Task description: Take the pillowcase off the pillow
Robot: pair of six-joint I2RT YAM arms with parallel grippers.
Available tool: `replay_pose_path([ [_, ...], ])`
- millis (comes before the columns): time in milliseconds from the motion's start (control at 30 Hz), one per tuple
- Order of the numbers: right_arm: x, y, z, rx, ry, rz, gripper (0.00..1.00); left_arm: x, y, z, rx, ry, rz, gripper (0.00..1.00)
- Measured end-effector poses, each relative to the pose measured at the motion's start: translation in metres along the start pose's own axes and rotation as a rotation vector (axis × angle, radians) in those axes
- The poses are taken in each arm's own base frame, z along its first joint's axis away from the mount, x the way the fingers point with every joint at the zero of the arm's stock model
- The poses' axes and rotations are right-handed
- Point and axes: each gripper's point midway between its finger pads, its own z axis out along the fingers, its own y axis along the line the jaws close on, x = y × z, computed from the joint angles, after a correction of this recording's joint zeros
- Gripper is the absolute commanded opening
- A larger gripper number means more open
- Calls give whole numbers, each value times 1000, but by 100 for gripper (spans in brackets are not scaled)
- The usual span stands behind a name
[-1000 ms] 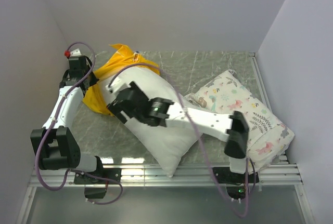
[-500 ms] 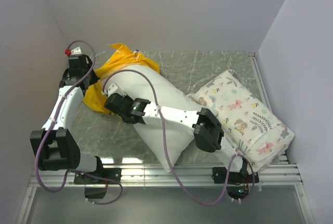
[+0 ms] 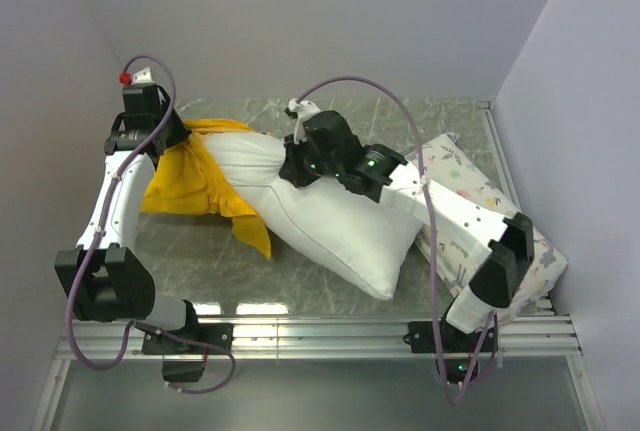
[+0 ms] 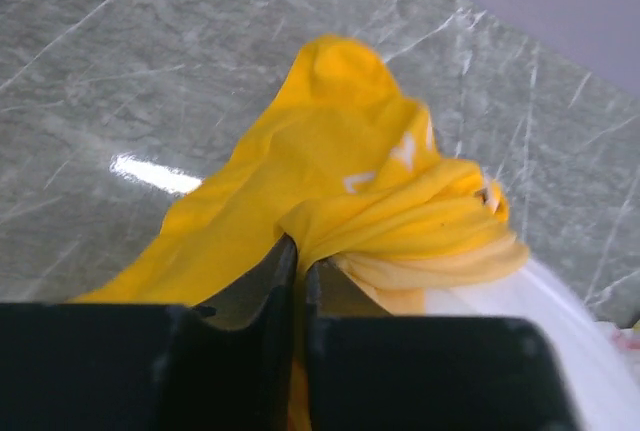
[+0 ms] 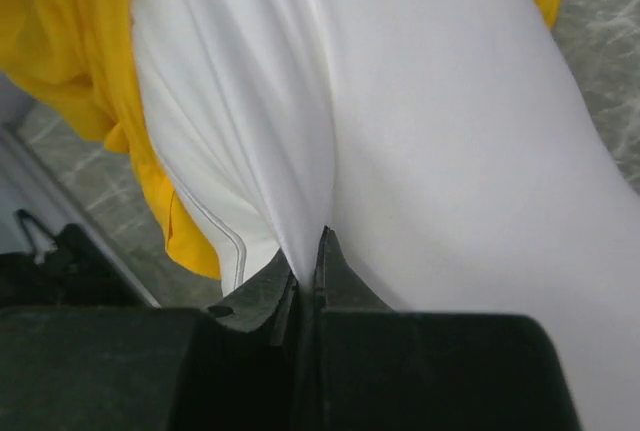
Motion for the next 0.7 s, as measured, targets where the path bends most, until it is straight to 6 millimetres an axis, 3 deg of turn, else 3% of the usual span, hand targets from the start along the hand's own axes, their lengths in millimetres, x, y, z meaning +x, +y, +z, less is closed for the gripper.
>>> replay_pose_path([
  [67,1,1,-11,-52,-12,35,0,-6,-6,0,23,3,-6,31],
  [100,5,0,-15,-75,-1,57,0,-10,-10,0,38,1,-10,46],
  [200,10,-2,-17,-115,28,104,0,-20,-18,-2,83,-6,-14,67],
  [467,14,8,4,-197,89,197,0,-55,-45,-29,137,-97,33,86],
  [700,17,10,25,-233,120,278,0,-65,-64,-89,137,-206,74,88],
])
